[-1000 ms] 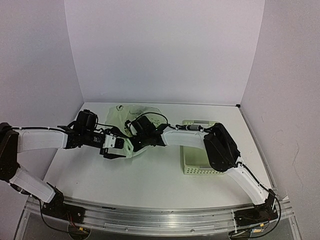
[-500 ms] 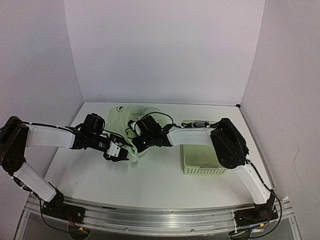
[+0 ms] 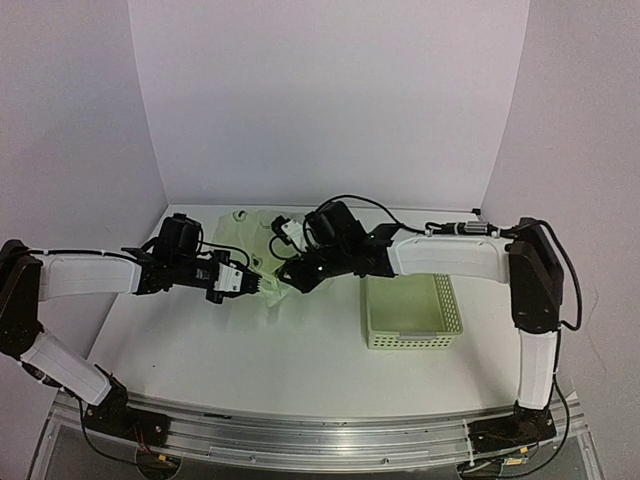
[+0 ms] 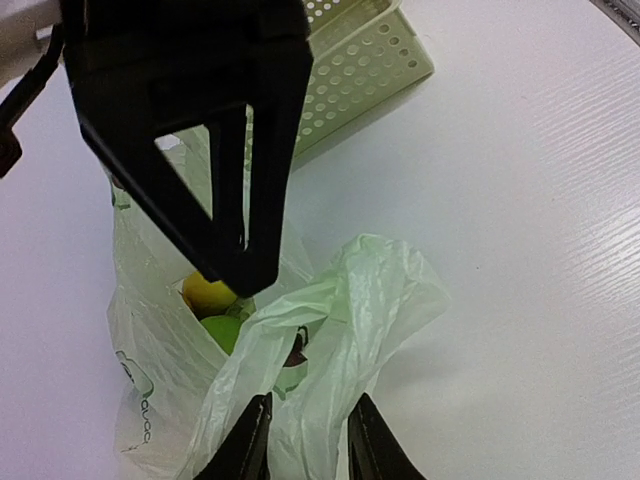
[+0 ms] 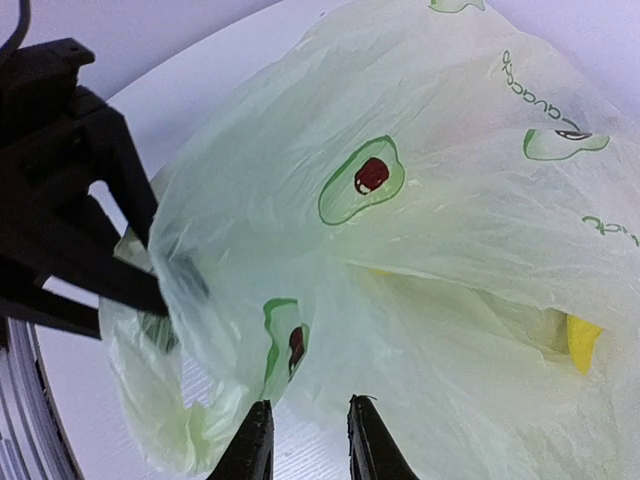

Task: Untie the knot of the plastic bag and take out the fruit

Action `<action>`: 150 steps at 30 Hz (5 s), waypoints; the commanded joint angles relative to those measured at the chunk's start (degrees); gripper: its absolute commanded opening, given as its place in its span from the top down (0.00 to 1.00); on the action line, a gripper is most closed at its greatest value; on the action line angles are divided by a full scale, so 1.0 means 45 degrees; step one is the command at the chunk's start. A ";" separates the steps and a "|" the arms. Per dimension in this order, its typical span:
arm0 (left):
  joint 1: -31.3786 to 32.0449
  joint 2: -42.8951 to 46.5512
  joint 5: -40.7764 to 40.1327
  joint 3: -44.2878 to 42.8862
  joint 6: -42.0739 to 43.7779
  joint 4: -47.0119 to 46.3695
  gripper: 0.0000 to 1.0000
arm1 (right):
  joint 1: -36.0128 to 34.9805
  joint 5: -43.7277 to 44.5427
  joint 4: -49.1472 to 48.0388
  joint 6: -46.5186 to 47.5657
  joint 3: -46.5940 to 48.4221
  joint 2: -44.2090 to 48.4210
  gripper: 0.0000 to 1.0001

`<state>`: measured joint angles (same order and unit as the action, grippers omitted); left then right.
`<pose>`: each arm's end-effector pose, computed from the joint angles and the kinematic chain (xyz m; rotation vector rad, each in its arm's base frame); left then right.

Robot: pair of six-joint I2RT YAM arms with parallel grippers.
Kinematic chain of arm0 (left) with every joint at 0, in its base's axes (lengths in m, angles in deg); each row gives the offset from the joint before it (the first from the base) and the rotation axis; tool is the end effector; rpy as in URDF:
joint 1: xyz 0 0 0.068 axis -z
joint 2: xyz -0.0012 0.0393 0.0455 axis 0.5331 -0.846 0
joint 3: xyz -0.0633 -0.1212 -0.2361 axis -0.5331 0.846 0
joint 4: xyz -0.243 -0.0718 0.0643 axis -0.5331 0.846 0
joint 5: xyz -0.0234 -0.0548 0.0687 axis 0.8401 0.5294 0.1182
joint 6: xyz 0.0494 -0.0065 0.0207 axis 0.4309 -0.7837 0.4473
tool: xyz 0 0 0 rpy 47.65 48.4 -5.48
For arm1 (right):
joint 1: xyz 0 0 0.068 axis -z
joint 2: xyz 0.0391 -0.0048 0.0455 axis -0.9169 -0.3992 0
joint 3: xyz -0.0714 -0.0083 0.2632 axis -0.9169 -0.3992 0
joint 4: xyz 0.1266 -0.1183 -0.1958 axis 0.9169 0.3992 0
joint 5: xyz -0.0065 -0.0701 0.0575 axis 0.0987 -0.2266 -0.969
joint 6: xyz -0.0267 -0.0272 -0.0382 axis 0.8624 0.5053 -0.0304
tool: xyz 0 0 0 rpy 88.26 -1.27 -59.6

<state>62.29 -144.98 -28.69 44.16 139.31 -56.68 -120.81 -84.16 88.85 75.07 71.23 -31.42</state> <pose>0.2458 -0.1657 0.2122 1.8272 0.9882 -0.1873 0.2774 0.3880 0.2379 -0.9974 2.0015 0.5737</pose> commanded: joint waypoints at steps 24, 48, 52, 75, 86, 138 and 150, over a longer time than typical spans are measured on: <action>-0.0453 -0.0043 0.1019 -0.3652 -0.6003 0.1027 0.38 | 0.0553 0.3131 0.0736 -0.2249 0.1773 -0.1432 0.72; -0.0213 -0.3718 -0.3633 -0.2902 -0.3793 0.2088 0.14 | 0.0578 0.2657 0.0730 -0.4278 0.1605 -0.1951 0.69; -0.0219 -0.3768 -0.3925 -0.2438 -0.3500 0.1831 0.22 | 0.0575 0.2638 0.0738 -0.4194 0.1399 -0.2020 0.69; -0.0133 -0.2047 0.0382 -0.3088 -0.1991 0.3122 0.42 | 0.0573 0.0135 0.0738 -0.3890 0.0367 -0.0373 0.65; 0.1164 -0.2096 -0.0369 -0.2353 0.3356 0.3999 0.25 | 0.0586 0.0845 0.0737 -0.3891 0.0077 0.0168 0.63; -0.0548 0.1847 -0.0656 -0.1824 -0.8377 -0.2053 1.00 | 0.0567 0.0038 -0.1472 -0.3489 0.4235 -0.3193 0.68; -0.0707 0.1697 -0.2505 -0.1553 -1.0091 -0.1806 1.00 | 0.0266 0.1514 -0.2071 -0.1390 0.1005 -0.3595 0.68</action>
<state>59.73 -138.12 -36.56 36.49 97.37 -64.29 -118.39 -80.31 80.65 63.91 80.56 -50.40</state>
